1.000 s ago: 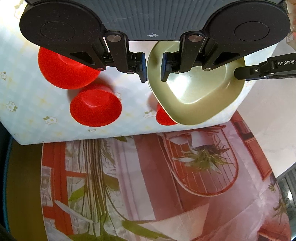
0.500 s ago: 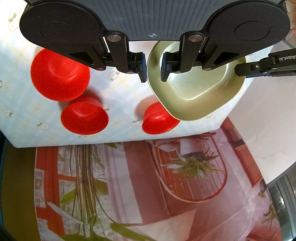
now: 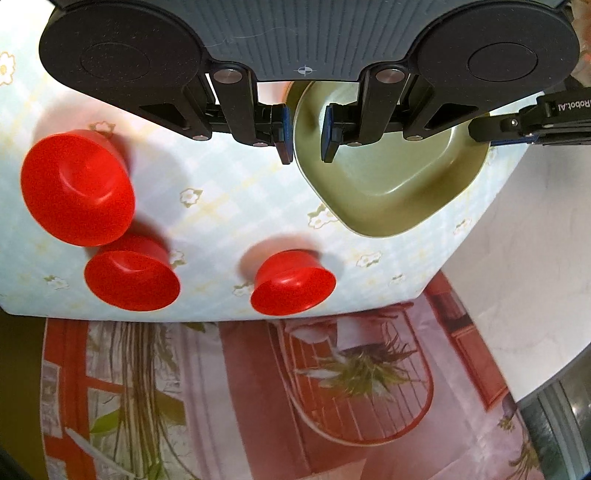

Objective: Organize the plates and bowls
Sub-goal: 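Lower the green plate stack onto the table and open the left gripper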

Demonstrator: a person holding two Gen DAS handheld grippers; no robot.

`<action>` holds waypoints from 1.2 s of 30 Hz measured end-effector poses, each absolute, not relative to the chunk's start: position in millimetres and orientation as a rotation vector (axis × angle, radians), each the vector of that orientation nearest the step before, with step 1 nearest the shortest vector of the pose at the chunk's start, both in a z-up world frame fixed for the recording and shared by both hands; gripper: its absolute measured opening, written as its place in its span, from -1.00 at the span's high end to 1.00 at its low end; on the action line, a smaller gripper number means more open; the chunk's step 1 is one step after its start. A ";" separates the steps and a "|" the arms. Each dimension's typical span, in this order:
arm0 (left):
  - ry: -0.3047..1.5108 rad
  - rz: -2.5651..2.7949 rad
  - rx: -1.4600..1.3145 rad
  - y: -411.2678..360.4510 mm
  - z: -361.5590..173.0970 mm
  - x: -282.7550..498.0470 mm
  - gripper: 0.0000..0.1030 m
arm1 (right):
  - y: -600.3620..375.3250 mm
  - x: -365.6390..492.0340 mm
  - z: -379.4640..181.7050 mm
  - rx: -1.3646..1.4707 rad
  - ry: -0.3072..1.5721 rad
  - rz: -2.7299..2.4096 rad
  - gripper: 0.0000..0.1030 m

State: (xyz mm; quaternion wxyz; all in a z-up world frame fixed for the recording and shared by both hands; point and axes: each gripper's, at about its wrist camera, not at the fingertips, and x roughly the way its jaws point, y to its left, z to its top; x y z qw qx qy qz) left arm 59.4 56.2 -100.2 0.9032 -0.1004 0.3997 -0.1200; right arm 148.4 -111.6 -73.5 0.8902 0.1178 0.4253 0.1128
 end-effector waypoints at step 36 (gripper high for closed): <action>0.872 -0.209 -0.254 55.4 -120.4 50.1 0.53 | -87.3 165.1 -111.1 0.024 0.882 0.303 0.72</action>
